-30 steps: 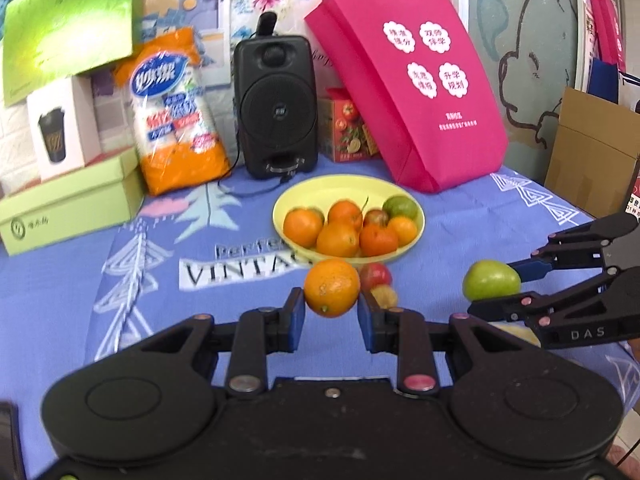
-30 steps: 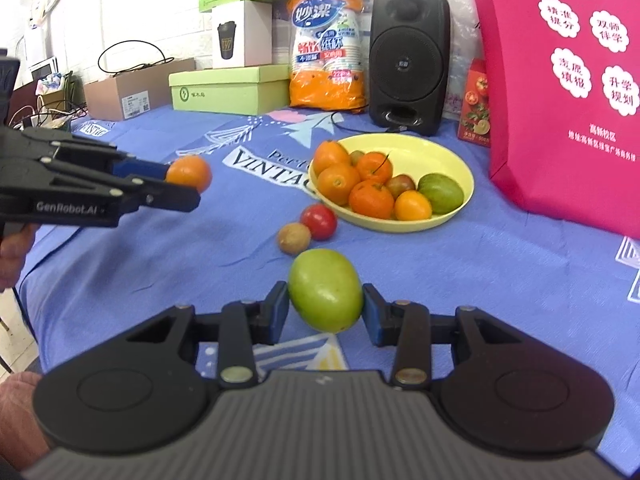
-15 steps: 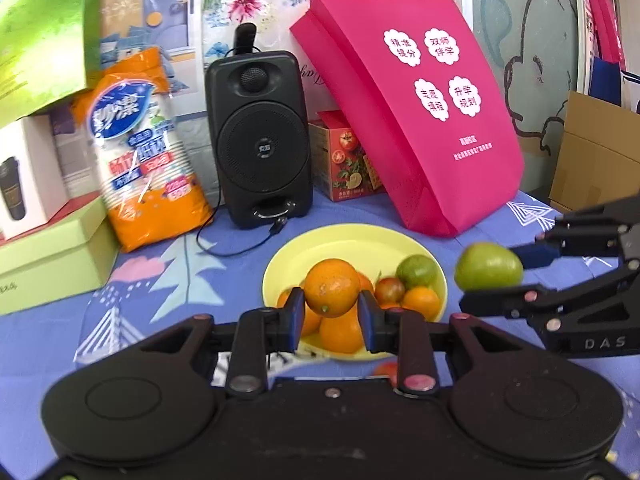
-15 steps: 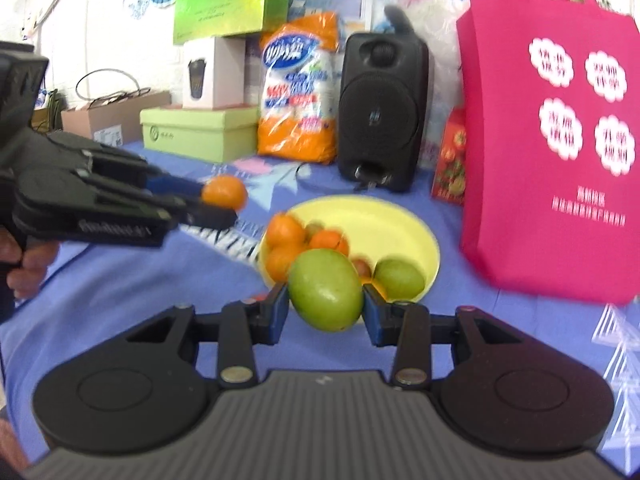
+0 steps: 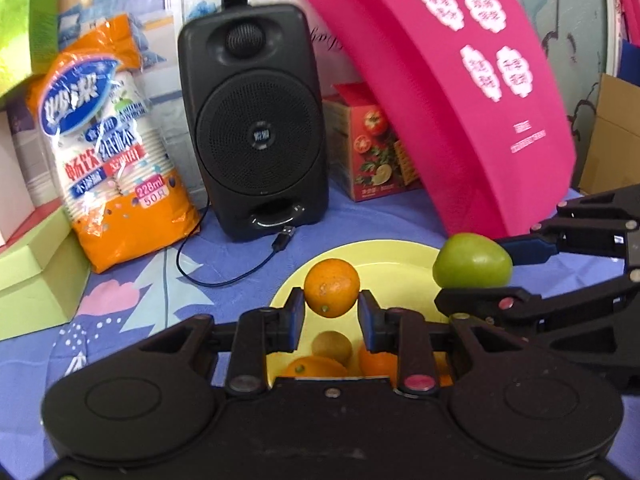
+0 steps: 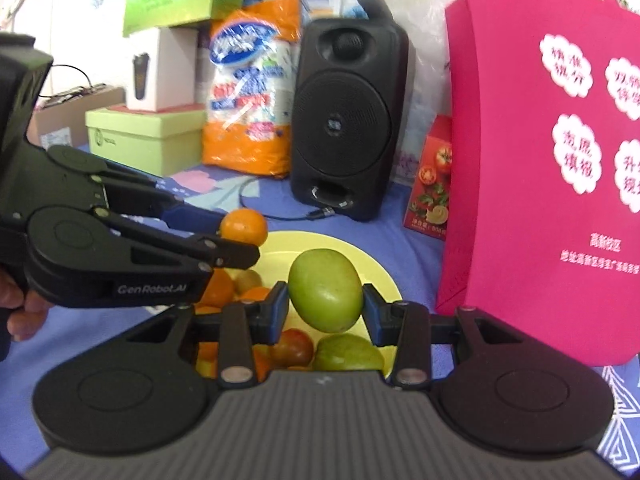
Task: Organize fruits
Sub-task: 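Carry the orange and mango over the yellow plate and open both grippers, then move the left gripper to the small brown fruit while the right approaches the red tomato, then grasp the small brown fruit with the left gripper while the right grasps the red tomato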
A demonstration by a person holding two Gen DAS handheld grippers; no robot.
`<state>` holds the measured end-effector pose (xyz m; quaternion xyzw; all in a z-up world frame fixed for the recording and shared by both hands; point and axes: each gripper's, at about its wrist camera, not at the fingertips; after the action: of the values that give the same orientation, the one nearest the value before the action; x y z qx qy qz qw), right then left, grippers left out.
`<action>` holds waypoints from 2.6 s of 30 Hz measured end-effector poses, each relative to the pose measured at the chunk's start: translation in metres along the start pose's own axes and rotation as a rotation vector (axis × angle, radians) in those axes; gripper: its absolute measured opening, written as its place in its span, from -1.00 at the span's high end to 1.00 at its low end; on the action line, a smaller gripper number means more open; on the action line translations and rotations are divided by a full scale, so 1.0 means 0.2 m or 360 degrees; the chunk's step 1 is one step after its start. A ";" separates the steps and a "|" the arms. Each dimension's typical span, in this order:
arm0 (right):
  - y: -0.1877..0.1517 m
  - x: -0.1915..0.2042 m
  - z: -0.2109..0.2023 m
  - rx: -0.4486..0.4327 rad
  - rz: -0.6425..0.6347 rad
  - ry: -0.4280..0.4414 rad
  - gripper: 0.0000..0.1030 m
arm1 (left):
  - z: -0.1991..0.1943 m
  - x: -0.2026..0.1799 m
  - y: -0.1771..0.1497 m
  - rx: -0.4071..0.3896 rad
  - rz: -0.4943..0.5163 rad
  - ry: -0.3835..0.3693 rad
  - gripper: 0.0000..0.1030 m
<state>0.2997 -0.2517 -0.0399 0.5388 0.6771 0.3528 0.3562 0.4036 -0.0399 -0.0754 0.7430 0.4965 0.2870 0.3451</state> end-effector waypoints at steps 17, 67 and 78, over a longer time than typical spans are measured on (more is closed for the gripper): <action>-0.03 0.00 0.08 0.0046 -0.0024 -0.0006 0.20 | 0.04 0.03 -0.03 0.0033 -0.0057 0.0098 -0.42; -0.34 0.46 -0.03 0.0160 -0.0018 0.0158 0.10 | -0.50 0.07 -0.71 0.0096 -0.0166 0.0097 0.49; -0.40 0.43 -0.15 0.0161 0.0013 0.0252 0.40 | -0.52 0.05 -0.73 0.0087 -0.0210 0.0076 0.50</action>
<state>0.2212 -0.1830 -0.1024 0.5293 0.7178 0.3611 0.2724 0.2484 0.0332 -0.1300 0.7107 0.5602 0.2676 0.3310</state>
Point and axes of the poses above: each gripper's, at about its wrist camera, not at the fingertips, and z roughly the way its jaws point, x to its left, y to its top, and after that the axes turned 3 degrees about y, right-handed
